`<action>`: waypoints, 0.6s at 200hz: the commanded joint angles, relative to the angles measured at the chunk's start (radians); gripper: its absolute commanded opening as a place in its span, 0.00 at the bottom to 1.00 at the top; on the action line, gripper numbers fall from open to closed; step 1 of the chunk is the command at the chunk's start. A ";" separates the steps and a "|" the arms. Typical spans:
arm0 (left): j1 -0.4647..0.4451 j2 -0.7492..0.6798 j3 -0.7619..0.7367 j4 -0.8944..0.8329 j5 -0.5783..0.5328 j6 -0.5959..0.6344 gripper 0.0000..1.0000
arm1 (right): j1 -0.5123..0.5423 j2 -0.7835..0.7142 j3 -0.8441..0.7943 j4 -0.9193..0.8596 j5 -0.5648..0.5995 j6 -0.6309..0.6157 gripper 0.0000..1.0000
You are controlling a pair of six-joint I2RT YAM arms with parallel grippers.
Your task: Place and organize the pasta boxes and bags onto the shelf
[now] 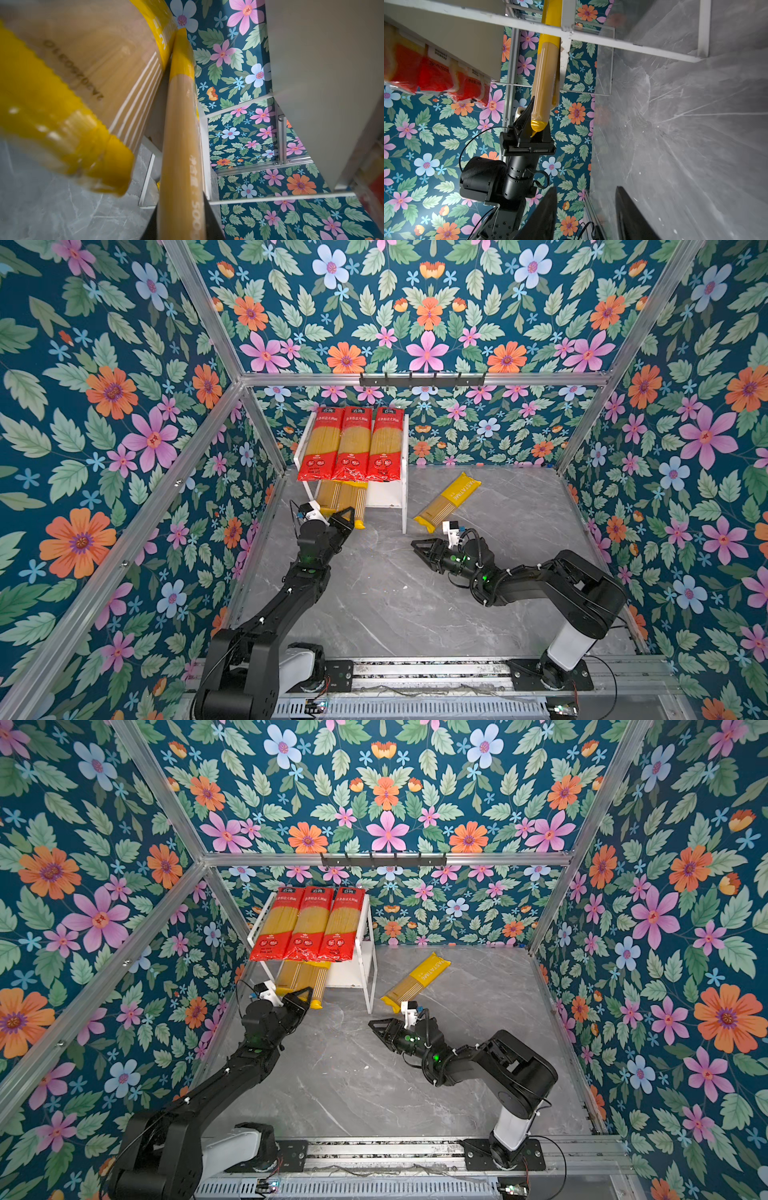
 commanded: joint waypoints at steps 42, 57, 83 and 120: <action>0.003 0.054 -0.042 0.228 0.102 -0.059 0.45 | -0.006 -0.003 -0.031 0.091 0.004 0.004 0.46; -0.001 0.004 -0.090 0.206 0.069 -0.072 0.52 | -0.009 0.004 -0.032 0.095 0.004 0.003 0.46; -0.018 -0.074 -0.181 0.225 0.034 -0.119 0.57 | -0.008 0.037 -0.021 0.121 0.000 0.013 0.46; -0.060 -0.085 -0.221 0.260 0.019 -0.132 0.42 | -0.008 0.068 -0.010 0.156 -0.003 0.031 0.45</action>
